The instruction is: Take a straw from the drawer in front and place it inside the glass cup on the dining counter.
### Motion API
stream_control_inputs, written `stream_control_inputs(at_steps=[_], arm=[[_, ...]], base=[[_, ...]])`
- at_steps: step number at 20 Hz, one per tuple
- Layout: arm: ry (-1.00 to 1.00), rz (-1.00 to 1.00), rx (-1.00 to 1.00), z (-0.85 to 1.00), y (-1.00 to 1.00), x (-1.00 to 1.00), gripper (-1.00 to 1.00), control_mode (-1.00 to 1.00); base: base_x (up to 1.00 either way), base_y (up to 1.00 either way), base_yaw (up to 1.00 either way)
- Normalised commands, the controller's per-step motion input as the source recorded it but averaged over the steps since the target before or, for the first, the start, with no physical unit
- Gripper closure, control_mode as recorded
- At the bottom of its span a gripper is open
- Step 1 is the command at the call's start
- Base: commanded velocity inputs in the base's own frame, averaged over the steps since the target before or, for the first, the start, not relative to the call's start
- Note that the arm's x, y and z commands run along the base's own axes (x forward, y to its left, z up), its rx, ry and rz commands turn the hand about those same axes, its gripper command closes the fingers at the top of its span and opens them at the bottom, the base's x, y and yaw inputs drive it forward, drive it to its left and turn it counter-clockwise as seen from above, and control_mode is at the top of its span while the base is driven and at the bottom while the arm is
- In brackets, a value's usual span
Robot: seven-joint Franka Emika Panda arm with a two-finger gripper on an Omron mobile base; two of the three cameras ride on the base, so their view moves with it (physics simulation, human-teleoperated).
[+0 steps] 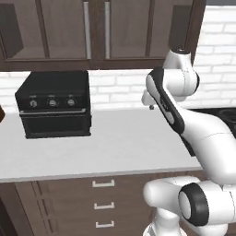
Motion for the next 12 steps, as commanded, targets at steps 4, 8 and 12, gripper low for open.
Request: stream_control_inputs(at_steps=[4, 8, 12], arm=[[0.0, 0.0, 0.0, 0.0, 0.0, 0.0, -1.0, 1.0], [0.0, 0.0, 0.0, 0.0, 0.0, 0.0, -1.0, 1.0], [0.0, 0.0, 0.0, 0.0, 0.0, 0.0, -1.0, 1.0]], base=[[-0.7, -0.65, 0.43], [-0.71, -0.34, 0.48], [-0.39, -0.37, 0.51]])
